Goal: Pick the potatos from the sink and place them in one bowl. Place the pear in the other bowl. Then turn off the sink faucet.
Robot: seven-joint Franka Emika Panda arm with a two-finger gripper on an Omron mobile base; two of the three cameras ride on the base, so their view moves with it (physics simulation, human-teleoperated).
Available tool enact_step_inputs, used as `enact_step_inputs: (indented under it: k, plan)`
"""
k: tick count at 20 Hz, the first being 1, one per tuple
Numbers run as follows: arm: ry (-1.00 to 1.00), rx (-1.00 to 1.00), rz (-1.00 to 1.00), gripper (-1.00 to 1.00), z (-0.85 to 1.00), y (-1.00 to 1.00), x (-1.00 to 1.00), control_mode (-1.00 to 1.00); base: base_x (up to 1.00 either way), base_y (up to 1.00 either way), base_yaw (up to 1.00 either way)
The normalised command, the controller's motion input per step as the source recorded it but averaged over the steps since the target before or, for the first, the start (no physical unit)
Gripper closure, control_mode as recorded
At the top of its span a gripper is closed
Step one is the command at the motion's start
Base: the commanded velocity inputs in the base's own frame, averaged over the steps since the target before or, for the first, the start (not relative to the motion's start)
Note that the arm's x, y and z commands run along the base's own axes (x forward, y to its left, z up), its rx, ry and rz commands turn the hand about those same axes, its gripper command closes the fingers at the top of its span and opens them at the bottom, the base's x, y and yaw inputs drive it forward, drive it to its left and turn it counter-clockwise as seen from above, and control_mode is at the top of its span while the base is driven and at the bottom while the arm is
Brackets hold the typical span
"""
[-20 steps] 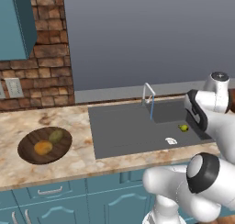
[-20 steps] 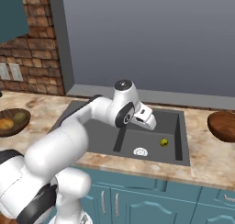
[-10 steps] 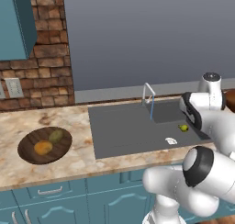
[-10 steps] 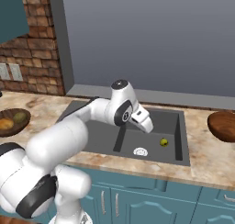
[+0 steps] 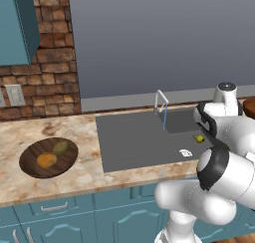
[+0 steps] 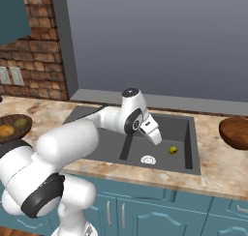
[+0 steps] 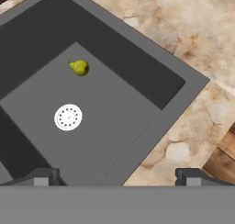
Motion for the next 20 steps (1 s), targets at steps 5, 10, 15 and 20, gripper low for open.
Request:
enact_step_inputs:
  k: [5, 10, 15, 20]
  plan:
    - [0.00, 0.00, -0.05, -1.00, -0.31, -0.16, 0.18, -1.00, 0.00, 0.00, 0.00]
    - [0.00, 0.03, -0.02, -1.00, -0.22, -0.07, 0.14, -1.00, 0.00, 0.00, 0.00]
    - [0.00, 0.05, 0.00, -1.00, -0.19, -0.09, 0.10, -1.00, 0.00, 0.00, 0.00]
    - [0.00, 0.03, -0.01, -1.00, -0.15, -0.10, 0.10, -1.00, 0.00, 0.00, 0.00]
